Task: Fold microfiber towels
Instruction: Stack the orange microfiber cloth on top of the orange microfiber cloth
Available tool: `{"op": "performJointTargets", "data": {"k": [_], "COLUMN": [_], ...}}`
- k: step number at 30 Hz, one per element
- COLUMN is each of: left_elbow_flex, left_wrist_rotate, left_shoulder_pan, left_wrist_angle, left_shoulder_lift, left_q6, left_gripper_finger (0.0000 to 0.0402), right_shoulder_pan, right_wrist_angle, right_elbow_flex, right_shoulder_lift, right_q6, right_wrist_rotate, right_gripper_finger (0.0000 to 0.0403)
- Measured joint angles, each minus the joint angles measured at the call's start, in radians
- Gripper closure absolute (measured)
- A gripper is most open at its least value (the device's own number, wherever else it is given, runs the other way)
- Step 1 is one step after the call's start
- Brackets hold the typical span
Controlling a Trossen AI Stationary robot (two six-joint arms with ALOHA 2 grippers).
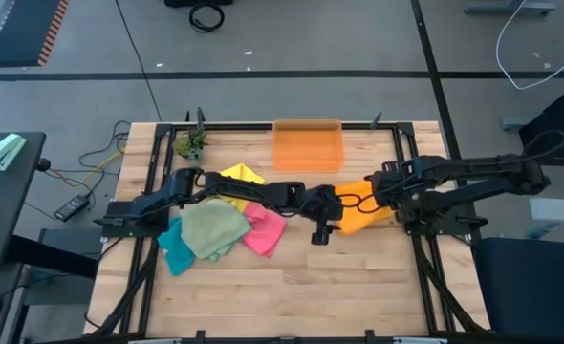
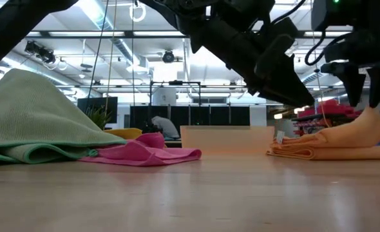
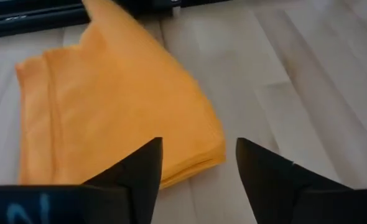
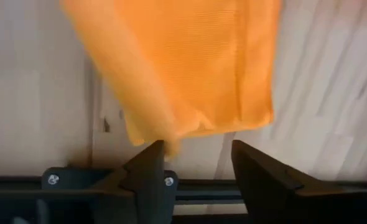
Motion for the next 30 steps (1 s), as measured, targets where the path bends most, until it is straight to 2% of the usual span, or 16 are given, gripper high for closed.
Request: {"op": "performJointTargets", "data": {"k": [4,6,10,12,14,16,18,22,27,30], "left_elbow_flex": [0.002,0.001,0.000,0.000,0.000,0.001,0.003,0.010,0.008,0.006], "left_wrist_rotate": [0.007,0.053,0.139,0.140,0.080,-0.021,-0.051,-0.038,-0.018,-0.017], "left_shoulder_pan": [0.064,0.090,0.092,0.075,0.054,0.038,0.035,0.037,0.015,-0.014], "left_wrist_angle": [0.008,0.002,0.034,0.064,0.072,0.062,0.036,-0.075,-0.229,-0.332], "left_shoulder_lift": [0.017,0.038,0.100,0.121,0.132,0.141,0.151,0.157,0.136,0.105], "left_q6": [-0.034,-0.055,-0.075,-0.044,-0.011,0.027,0.052,0.056,0.065,0.091], "left_gripper_finger": [0.0200,0.0217,0.0267,0.0298,0.0331,0.0365,0.0390,0.0383,0.0380,0.0391], "right_shoulder_pan": [-0.102,-0.156,-0.222,-0.224,-0.222,-0.217,-0.216,-0.181,-0.089,0.000], "right_wrist_angle": [0.005,0.034,0.140,0.174,0.179,0.203,0.228,0.321,0.632,0.870], "right_elbow_flex": [0.081,0.135,0.177,0.169,0.148,0.117,0.083,-0.046,-0.284,-0.402], "right_shoulder_lift": [0.000,-0.001,-0.008,-0.006,-0.007,-0.012,-0.023,-0.056,-0.040,-0.009], "right_q6": [0.063,0.119,0.228,0.283,0.314,0.368,0.449,0.659,0.866,0.983], "right_wrist_rotate": [-0.022,-0.065,-0.188,-0.209,-0.192,-0.138,-0.073,-0.037,-0.097,-0.089], "right_gripper_finger": [0.0191,0.0190,0.0190,0.0191,0.0195,0.0200,0.0204,0.0208,0.0216,0.0224]}}
